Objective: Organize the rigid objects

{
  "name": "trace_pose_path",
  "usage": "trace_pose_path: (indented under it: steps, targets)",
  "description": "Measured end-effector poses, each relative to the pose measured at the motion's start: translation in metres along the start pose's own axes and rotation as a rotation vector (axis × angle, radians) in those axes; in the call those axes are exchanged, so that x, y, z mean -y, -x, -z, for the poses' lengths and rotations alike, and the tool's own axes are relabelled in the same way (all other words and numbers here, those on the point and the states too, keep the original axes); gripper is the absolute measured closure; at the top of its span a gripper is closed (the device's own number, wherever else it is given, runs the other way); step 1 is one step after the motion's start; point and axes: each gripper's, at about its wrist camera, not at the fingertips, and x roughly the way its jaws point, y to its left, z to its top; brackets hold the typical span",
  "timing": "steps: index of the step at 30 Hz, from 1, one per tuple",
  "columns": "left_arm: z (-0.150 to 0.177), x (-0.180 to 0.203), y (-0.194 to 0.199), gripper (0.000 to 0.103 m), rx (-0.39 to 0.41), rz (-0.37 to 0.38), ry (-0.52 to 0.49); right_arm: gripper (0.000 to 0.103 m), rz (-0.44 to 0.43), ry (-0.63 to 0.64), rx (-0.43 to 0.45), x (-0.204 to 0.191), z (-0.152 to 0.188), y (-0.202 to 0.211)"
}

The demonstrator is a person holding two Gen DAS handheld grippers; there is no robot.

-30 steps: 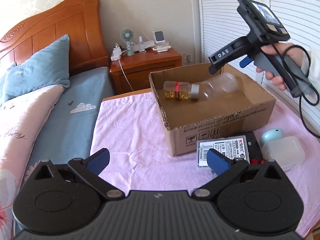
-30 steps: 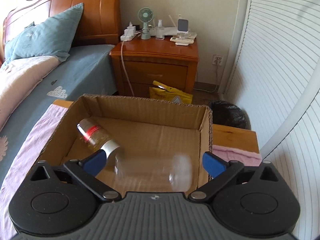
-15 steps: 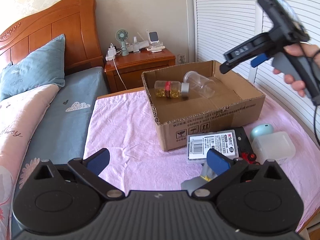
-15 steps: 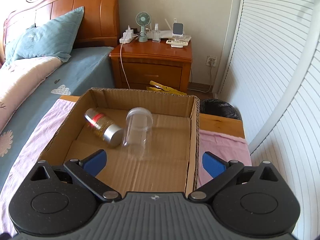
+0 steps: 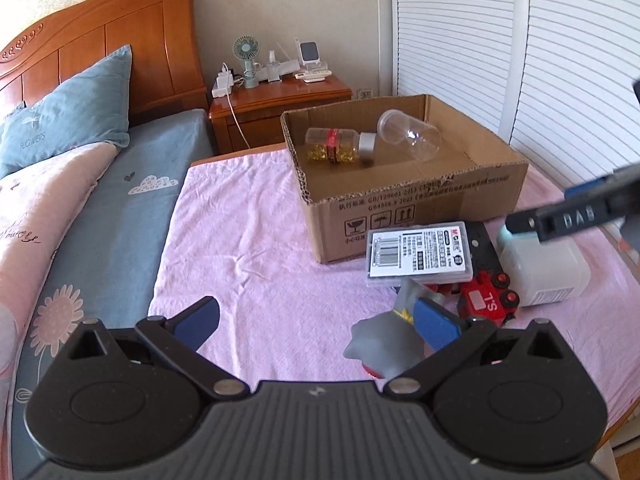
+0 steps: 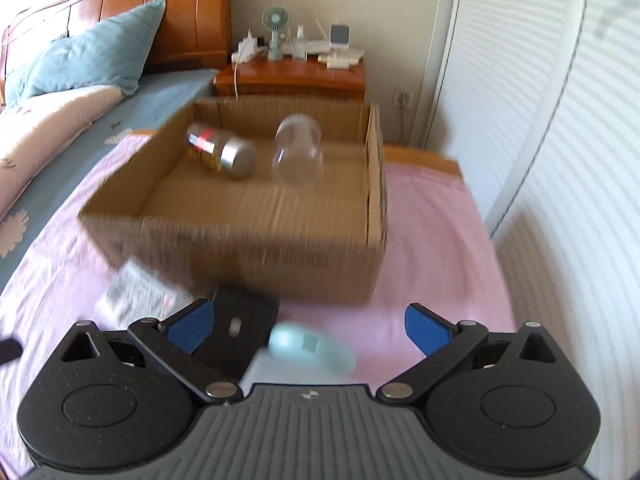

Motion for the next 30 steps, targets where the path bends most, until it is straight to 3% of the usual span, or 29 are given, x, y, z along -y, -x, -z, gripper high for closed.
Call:
trace_pose_path:
  steps: [4, 12, 22, 30]
  targets:
    - [0.002, 0.001, -0.004, 0.001, -0.022, 0.025, 0.004, 0.0, 0.047, -0.016, 0.007, -0.008, 0.024, -0.005]
    - [0.0, 0.007, -0.008, 0.001, -0.032, 0.032, 0.013, 0.0, 0.03, -0.132, -0.009, -0.001, 0.046, -0.012]
    - [-0.016, 0.015, -0.018, 0.001, -0.034, 0.051, 0.019, 0.0, 0.123, -0.071, -0.06, 0.013, 0.075, -0.007]
    - [-0.028, 0.038, -0.05, 0.001, -0.069, 0.032, -0.021, 0.0, 0.086, -0.1, -0.065, 0.025, 0.084, -0.011]
